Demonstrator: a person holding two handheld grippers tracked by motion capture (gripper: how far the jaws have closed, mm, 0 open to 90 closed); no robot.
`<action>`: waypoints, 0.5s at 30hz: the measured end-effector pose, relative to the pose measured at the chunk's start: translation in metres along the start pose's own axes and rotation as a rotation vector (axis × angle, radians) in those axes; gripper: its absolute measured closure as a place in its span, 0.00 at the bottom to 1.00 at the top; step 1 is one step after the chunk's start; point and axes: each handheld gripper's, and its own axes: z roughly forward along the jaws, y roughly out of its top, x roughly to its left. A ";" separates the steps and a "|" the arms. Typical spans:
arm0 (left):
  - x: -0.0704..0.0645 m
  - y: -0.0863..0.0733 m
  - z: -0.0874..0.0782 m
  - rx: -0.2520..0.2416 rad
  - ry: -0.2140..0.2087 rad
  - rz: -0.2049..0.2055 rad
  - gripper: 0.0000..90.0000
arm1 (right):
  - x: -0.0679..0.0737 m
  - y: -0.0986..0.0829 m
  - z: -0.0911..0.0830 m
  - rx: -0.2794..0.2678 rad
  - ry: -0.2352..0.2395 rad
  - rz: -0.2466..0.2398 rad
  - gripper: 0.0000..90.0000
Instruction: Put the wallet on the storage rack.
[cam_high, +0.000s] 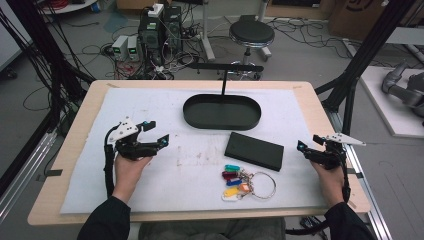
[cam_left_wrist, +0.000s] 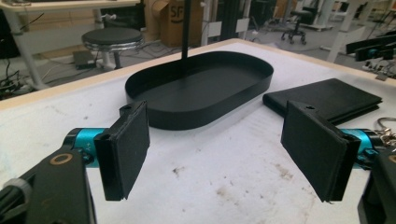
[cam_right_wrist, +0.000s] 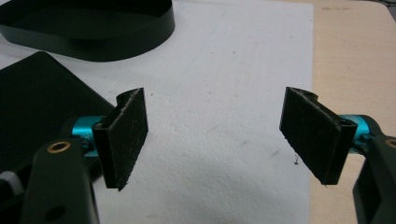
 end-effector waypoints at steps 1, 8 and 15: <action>0.000 0.000 0.000 0.002 -0.003 0.000 0.26 | 0.000 0.000 0.001 0.003 0.001 -0.002 0.26; -0.001 -0.006 -0.001 0.041 -0.028 -0.014 0.22 | 0.007 0.002 0.005 0.001 0.032 -0.029 0.27; -0.002 -0.014 0.002 0.109 0.005 -0.009 0.23 | 0.006 0.003 0.008 -0.003 0.049 -0.026 0.27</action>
